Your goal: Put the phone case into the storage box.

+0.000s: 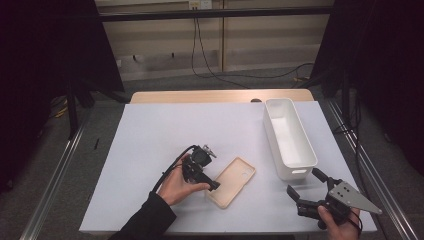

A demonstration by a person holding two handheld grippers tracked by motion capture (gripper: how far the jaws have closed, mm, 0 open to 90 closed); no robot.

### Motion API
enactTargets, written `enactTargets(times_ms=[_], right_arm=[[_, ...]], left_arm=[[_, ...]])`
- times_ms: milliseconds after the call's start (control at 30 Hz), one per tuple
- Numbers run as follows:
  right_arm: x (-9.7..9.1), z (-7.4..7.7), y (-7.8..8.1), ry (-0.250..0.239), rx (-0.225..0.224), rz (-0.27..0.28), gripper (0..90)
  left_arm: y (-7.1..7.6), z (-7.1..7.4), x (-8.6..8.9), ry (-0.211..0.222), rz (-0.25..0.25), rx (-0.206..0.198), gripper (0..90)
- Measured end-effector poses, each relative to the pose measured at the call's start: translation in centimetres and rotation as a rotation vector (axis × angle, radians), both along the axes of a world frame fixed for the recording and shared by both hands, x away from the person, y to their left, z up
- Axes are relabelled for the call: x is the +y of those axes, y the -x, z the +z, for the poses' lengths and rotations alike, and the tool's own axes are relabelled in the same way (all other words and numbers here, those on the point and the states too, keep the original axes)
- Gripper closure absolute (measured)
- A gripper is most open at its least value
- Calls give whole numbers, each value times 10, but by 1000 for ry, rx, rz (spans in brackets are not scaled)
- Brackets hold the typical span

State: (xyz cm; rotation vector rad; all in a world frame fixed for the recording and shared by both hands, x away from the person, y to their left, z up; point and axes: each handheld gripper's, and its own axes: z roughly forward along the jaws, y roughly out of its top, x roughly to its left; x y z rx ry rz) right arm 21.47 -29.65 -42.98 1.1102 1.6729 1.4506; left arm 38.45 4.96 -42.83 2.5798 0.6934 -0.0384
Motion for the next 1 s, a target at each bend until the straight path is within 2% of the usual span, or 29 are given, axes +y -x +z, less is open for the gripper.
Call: enactTargets(times_ms=[167, 367, 433, 567, 600, 733, 767, 1000], right_arm=[[0, 0, 0, 2, 0, 1, 9], [0, 0, 0, 2, 2, 4, 9], [0, 0, 0, 1, 2, 4, 9], [0, 0, 1, 0, 2, 2, 9], [0, 0, 1, 2, 3, 2, 9], [1, 0, 0, 7, 3, 4, 9], [0, 0, 0, 8, 2, 4, 9], [0, 0, 0, 9, 2, 4, 9]], left_arm=[[0, -3, -1, -14, 14, 2, 127], [5, -2, -2, -61, 4, -54, 197], [7, -1, -3, -66, 10, -58, 209], [11, 0, -4, -54, 16, -51, 274], [11, 0, -3, -59, 2, -54, 294], [13, 2, -5, -48, 5, -41, 370], [13, 2, -4, -49, -9, -41, 395], [14, 4, -6, -46, 4, -16, 512]])
